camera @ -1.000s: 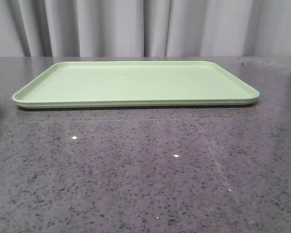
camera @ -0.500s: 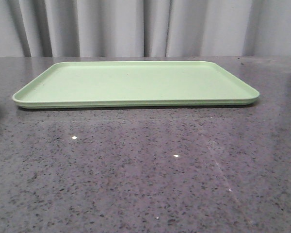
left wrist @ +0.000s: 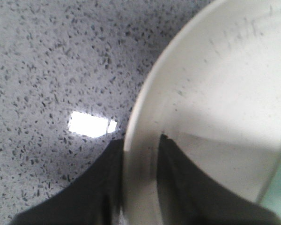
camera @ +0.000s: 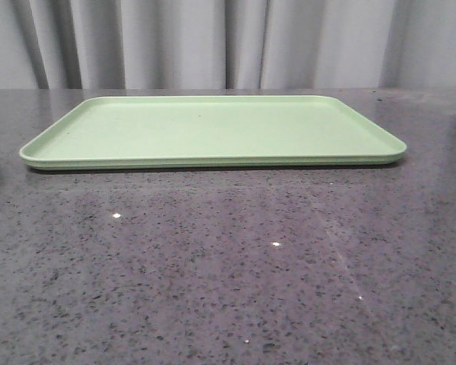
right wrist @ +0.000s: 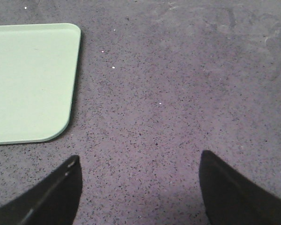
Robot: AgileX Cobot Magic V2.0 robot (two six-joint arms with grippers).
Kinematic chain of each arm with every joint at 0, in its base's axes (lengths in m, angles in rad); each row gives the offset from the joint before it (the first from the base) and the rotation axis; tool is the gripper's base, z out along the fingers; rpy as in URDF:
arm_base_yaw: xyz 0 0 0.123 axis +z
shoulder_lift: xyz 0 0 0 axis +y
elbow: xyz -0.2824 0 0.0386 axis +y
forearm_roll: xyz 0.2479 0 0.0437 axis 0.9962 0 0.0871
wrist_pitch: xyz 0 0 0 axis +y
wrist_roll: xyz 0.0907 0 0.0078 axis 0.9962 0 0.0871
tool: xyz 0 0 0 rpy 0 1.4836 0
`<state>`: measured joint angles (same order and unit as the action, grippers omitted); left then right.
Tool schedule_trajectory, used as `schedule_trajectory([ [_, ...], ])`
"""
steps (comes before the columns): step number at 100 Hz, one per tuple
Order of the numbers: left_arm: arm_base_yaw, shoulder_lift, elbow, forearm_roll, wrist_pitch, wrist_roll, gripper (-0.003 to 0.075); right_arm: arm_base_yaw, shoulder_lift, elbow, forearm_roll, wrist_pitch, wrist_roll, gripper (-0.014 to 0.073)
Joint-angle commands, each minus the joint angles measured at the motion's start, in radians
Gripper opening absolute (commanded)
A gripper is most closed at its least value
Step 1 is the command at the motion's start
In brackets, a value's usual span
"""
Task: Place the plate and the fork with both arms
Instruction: 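Grasp the rim of the cream plate with the left gripper, then lift the plate with the left gripper and carry it over the tray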
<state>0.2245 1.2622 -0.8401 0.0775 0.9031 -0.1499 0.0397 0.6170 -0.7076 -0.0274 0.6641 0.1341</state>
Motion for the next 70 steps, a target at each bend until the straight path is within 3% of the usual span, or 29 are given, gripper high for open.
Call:
schedule_trajectory([
  [1,0.005,-0.014,-0.028,0.005,-0.019,-0.002,0.001,-0.002,0.006,-0.038,-0.008,-0.073,-0.011,0.0528],
  [6,0.005,-0.014,-0.028,0.005,-0.019,-0.002,-0.002,-0.002,0.006,-0.038,-0.008,-0.073,-0.011,0.0528],
  [46,0.009,-0.033,-0.028,-0.003,0.02,0.013,-0.002,-0.002,0.006,-0.038,-0.008,-0.073,-0.011,0.0528],
  [70,0.159,-0.153,-0.028,-0.223,0.024,0.15,-0.002,-0.002,0.006,-0.038,-0.008,-0.073,-0.011,0.0528],
])
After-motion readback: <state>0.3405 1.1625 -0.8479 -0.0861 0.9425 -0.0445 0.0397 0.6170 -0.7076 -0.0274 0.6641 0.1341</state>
